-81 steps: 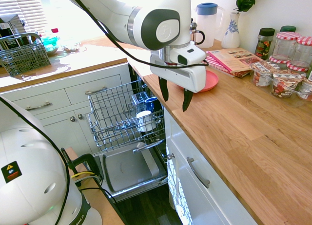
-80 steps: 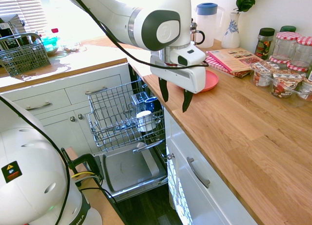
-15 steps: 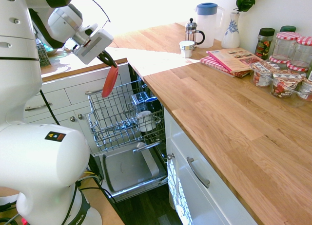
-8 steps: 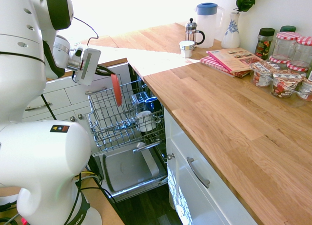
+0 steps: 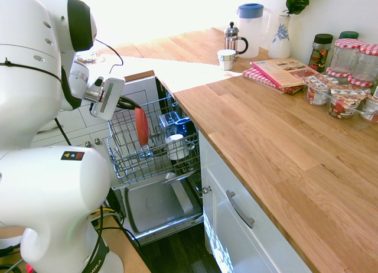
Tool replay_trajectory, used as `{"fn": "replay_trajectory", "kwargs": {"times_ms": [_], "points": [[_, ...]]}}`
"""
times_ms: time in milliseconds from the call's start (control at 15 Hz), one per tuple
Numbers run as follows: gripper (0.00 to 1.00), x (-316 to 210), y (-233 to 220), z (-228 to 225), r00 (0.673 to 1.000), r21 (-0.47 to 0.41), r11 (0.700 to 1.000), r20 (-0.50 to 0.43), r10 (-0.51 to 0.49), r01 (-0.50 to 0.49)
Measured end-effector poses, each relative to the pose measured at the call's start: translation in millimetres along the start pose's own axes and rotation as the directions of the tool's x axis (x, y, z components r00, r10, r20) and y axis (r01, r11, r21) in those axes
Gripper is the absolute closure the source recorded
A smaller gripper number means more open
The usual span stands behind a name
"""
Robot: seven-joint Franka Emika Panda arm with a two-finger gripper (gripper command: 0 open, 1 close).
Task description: Put the plate in the dishwasher
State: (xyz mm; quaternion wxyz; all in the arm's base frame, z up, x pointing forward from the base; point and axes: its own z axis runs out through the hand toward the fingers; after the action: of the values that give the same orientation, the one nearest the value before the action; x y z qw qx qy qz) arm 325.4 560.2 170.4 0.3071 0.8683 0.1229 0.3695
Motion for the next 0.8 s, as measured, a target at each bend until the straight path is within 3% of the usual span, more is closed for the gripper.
{"fn": "replay_trajectory", "kwargs": {"times_ms": [400,800], "points": [[0.00,5.4,-5.1,8.0,0.989,-0.004,0.999,0.141,0.042,-0.041],[0.00,34.8,4.3,-5.2,0.947,0.021,0.997,0.315,0.065,-0.075]]}}
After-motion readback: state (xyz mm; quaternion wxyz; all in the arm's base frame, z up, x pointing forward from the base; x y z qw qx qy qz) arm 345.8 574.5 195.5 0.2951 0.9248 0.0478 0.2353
